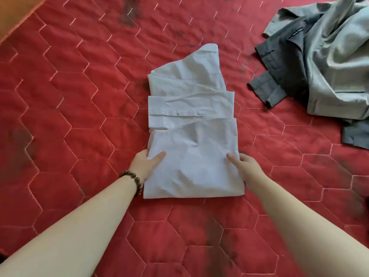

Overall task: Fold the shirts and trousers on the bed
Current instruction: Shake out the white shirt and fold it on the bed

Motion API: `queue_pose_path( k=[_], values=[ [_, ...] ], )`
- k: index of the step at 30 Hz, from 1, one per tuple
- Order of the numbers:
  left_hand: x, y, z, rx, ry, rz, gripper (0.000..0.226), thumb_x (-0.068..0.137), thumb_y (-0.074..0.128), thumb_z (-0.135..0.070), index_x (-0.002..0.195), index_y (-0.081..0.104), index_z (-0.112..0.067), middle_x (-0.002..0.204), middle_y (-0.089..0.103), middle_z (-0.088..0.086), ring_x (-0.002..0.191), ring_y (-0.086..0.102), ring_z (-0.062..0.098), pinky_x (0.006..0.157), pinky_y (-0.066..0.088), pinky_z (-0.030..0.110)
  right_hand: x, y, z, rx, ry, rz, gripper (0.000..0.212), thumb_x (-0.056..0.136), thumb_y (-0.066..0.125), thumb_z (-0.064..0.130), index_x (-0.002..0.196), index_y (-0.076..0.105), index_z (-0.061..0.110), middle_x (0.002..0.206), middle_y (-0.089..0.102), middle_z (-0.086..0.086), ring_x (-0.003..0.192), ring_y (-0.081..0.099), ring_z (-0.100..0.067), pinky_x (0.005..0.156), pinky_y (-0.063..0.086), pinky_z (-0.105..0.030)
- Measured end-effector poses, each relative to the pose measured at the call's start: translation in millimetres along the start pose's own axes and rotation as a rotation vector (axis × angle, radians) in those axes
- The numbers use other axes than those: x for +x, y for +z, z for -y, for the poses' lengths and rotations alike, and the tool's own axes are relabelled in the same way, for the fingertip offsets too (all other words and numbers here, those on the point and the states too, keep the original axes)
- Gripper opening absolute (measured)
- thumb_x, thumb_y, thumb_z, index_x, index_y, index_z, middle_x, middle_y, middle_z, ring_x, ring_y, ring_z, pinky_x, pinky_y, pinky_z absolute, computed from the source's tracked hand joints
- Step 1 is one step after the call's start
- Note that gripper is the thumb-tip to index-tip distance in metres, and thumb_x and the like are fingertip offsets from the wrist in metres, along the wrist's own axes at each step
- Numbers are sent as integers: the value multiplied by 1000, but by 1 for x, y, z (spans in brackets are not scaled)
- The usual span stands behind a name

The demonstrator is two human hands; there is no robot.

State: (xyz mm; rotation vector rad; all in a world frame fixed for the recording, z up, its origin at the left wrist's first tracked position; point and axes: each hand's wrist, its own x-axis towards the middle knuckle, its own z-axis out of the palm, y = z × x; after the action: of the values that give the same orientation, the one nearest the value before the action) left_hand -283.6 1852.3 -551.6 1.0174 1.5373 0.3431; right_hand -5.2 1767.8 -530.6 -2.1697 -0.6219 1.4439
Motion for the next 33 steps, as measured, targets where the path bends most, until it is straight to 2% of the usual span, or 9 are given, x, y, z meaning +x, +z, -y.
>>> queue_pose_path(
  k=[4, 10, 15, 18, 20, 22, 24, 28, 33],
  values=[
    [5, 2, -6, -171, -8, -52, 10, 92, 62, -28, 90, 66, -19, 96, 73, 9, 90, 70, 27, 85, 55, 46, 5, 4, 5, 9, -54, -108, 25, 89, 63, 37, 92, 66, 12, 95, 70, -12, 80, 66, -24, 71, 53, -40],
    [14, -2, -15, -220, -2, -125, 16, 93, 59, -25, 84, 68, -14, 93, 71, 16, 88, 67, 33, 83, 54, 49, 11, 7, 21, 17, -182, -203, 7, 90, 61, 22, 88, 66, 17, 88, 69, -1, 82, 64, -20, 75, 51, -39],
    [16, 4, -14, -53, 49, -226, 24, 94, 58, -24, 78, 61, -5, 63, 56, 2, 53, 49, 7, 57, 41, 29, 23, 19, 17, -48, -139, -280, 21, 92, 58, 28, 89, 63, 7, 84, 67, -9, 84, 62, -29, 71, 47, -41],
    [12, 6, -22, 86, 143, -432, 22, 93, 57, -27, 92, 60, -5, 73, 57, -3, 71, 55, 16, 66, 44, 31, 19, 24, 22, -128, -123, -451, 23, 92, 57, 32, 103, 57, 11, 92, 60, 1, 92, 58, -25, 72, 41, -35],
    [5, 8, -30, 276, 393, -636, 16, 93, 55, -22, 101, 59, -9, 89, 58, -2, 85, 55, 20, 76, 44, 32, 14, 29, 27, -319, -347, -662, 29, 93, 54, 28, 115, 54, 10, 109, 56, -6, 102, 52, -25, 82, 43, -38],
    [1, 21, -30, 524, 748, -567, 20, 89, 49, -17, 101, 62, -8, 101, 60, 7, 95, 53, 24, 85, 41, 36, 12, 46, 31, -548, -728, -680, 30, 91, 53, 19, 117, 56, 4, 118, 55, -14, 112, 49, -30, 94, 42, -43],
    [3, 43, -17, 808, 952, -346, 33, 84, 43, -17, 104, 66, -6, 112, 64, 13, 109, 54, 29, 97, 36, 41, 19, 73, 28, -737, -958, -520, 35, 88, 51, 16, 119, 58, 2, 128, 55, -18, 121, 45, -32, 102, 36, -47],
    [17, 61, 5, 1330, 801, -83, 57, 90, 29, -37, 136, 51, -13, 146, 46, 4, 141, 32, 26, 113, 20, 51, 40, 101, 12, -1005, -965, -248, 53, 91, 39, 27, 139, 47, 6, 148, 41, -14, 141, 31, -28, 113, 19, -50],
    [30, 28, 22, 1417, 670, -174, 66, 94, 14, -54, 153, 6, -25, 161, 2, 1, 148, 0, 21, 119, 4, 49, 59, 51, -6, -1118, -632, -368, 65, 95, 20, 57, 153, 5, 31, 161, 3, 0, 149, -1, -19, 118, -4, -51]
  ],
)
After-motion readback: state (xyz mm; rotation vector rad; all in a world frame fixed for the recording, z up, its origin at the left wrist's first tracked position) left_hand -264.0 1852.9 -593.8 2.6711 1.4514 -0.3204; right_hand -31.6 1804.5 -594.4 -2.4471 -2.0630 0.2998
